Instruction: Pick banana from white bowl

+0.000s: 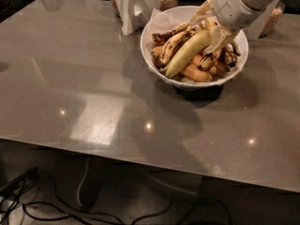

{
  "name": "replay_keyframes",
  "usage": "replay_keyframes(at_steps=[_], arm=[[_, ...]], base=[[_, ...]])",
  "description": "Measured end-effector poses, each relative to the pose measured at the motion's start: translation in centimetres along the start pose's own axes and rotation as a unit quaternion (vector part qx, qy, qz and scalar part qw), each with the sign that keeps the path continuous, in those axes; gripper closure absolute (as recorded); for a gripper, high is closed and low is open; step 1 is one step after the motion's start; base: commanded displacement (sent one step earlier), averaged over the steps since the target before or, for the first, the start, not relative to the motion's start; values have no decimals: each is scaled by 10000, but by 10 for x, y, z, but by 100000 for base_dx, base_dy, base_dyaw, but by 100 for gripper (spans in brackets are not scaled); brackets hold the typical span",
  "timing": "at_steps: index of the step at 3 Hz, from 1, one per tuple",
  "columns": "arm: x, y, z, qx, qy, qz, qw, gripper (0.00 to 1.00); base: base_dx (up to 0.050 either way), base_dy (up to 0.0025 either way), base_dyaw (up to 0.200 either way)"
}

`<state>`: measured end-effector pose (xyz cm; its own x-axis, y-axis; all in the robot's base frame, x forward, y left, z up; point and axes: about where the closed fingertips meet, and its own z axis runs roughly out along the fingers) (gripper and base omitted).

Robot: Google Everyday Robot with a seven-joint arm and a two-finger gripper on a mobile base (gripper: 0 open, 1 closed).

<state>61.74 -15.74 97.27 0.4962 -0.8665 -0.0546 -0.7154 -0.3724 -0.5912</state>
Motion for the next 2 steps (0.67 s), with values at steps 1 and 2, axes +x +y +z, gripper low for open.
replay_keyframes(at_steps=[1, 2], arm=[[7, -1, 6, -26, 114, -39, 9999, 47], [11, 0, 13, -55, 189, -50, 9998, 53]], base=[[0, 0, 0], [0, 0, 0]])
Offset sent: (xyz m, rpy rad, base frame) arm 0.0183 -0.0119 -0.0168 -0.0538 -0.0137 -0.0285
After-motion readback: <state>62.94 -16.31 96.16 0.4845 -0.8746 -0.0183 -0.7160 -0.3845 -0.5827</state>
